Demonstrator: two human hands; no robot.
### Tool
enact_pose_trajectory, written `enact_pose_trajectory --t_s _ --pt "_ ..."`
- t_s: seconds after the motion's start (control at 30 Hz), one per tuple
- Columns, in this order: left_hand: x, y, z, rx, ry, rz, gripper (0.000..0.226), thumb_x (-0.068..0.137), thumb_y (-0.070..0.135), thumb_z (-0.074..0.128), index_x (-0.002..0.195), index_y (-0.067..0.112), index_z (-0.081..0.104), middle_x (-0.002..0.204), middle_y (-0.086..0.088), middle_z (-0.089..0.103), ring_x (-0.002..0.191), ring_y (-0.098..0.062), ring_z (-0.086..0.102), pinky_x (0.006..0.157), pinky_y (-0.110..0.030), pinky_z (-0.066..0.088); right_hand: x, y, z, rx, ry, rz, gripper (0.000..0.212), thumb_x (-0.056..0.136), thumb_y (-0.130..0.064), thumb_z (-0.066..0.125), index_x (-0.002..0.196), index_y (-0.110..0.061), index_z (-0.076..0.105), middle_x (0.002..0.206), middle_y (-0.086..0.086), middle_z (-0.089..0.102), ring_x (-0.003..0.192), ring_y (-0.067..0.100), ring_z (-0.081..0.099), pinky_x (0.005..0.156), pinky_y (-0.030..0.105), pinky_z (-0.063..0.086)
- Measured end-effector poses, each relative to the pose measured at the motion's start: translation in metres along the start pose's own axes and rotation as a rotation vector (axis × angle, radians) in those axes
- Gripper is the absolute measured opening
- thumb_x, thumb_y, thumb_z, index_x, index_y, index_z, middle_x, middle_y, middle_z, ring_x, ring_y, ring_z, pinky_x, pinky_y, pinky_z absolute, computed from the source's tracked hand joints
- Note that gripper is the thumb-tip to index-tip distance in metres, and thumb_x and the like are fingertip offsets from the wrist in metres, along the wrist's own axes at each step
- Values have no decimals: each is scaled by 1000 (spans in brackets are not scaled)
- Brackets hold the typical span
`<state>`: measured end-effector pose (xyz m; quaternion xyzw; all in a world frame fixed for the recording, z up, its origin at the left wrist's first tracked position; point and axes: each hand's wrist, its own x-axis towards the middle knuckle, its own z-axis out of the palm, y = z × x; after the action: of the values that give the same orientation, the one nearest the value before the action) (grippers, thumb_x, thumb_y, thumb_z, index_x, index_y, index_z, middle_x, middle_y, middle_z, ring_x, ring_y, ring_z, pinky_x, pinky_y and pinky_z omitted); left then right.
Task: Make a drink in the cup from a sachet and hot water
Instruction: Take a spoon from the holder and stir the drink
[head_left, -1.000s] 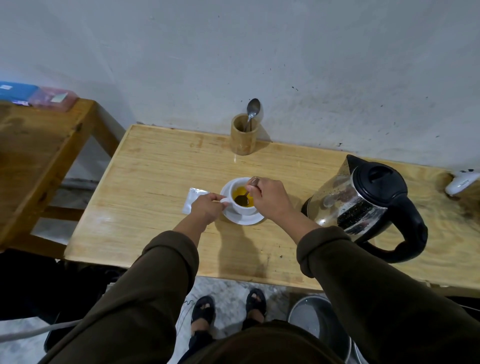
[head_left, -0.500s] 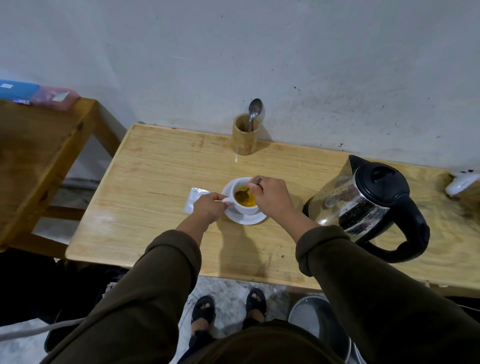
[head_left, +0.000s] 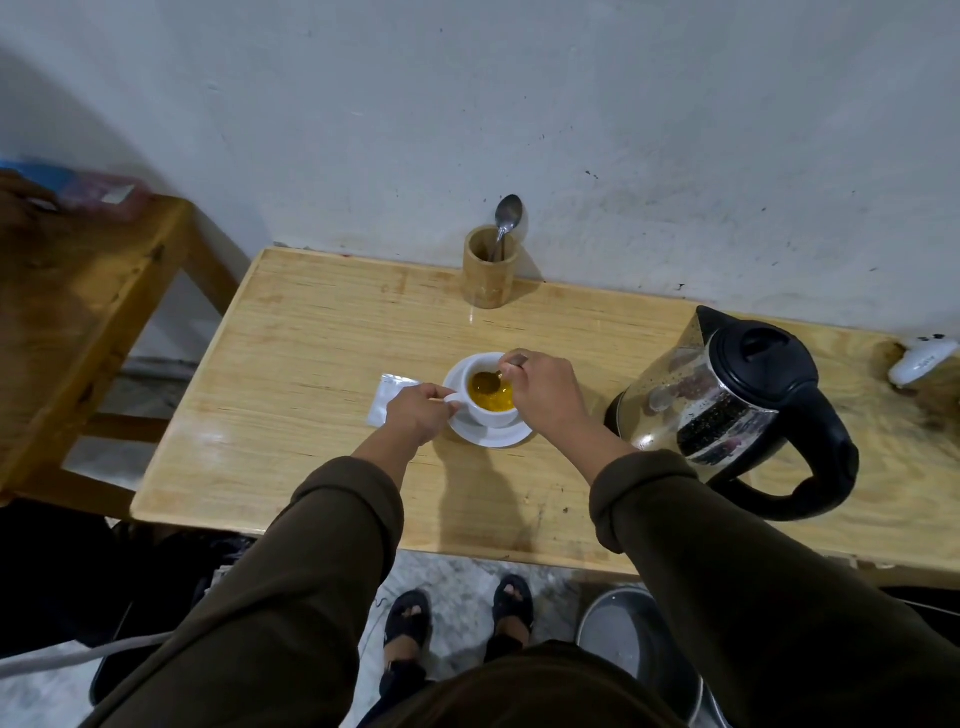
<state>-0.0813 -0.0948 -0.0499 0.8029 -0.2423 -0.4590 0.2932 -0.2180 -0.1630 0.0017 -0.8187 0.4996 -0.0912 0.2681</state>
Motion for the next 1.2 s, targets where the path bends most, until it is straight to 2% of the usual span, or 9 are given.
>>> enact_pose_trajectory --t_s 0.17,0.3,0.4,0.5,0.63,0.83,0.93,1.03,1.2 --pt "0 -1 0 1 12 -4 31 87 28 62 116 17 65 125 -6 63 116 -22 57 95 -30 45 0 -1 0 30 -40 -3 28 96 -17 43 91 3 63 95 20 69 92 36 61 84 43 49" --pt "1 -1 0 3 8 -3 32 88 28 62 118 17 65 125 -6 63 117 -22 57 94 -29 45 1 3 -1 -46 -4 -21 23 97 -15 40 100 -3 59 99 17 66 93 32 59 74 33 43" --pt "1 -1 -1 1 8 -1 34 88 28 63 119 16 65 125 -6 63 116 -22 57 91 -28 44 4 5 0 -91 25 -20 24 96 -13 40 105 -7 60 102 15 65 96 30 56 71 32 38" --pt "1 -1 -1 -6 1 2 35 89 28 62 121 16 64 126 -6 62 111 -20 56 86 -26 43 4 4 -1 -138 31 -22 26 96 -13 41 108 -10 63 104 12 67 99 29 56 76 37 46" --pt "1 -1 0 0 6 13 35 89 28 61 121 15 63 128 -7 61 104 -19 53 84 -25 40 4 1 0 -50 -13 -5 26 96 -20 42 103 -15 67 102 11 70 97 28 59 80 39 49" --pt "1 0 0 -4 1 10 34 90 27 60 121 15 63 128 -8 61 105 -19 53 85 -26 41 0 -1 -2 14 -102 -70 24 95 -20 44 96 -6 63 98 14 68 92 31 60 82 40 49" --pt "0 0 1 -2 5 8 34 90 27 60 121 15 62 128 -8 61 117 -23 55 87 -26 42 1 1 -5 -78 -89 -82 25 98 -20 39 103 -7 60 102 14 65 95 29 58 76 36 43" --pt "0 -1 1 5 7 5 34 90 29 59 121 16 62 128 -8 61 118 -24 55 93 -30 44 4 6 -5 -177 -31 -71 24 98 -20 38 105 -11 59 101 11 65 95 27 56 68 33 38" --pt "0 -1 2 10 21 -5 36 89 30 59 123 17 62 127 -7 62 117 -23 56 93 -31 45 4 9 -1 -131 -48 -62 28 97 -22 42 112 -20 65 108 7 70 103 26 55 83 39 48"
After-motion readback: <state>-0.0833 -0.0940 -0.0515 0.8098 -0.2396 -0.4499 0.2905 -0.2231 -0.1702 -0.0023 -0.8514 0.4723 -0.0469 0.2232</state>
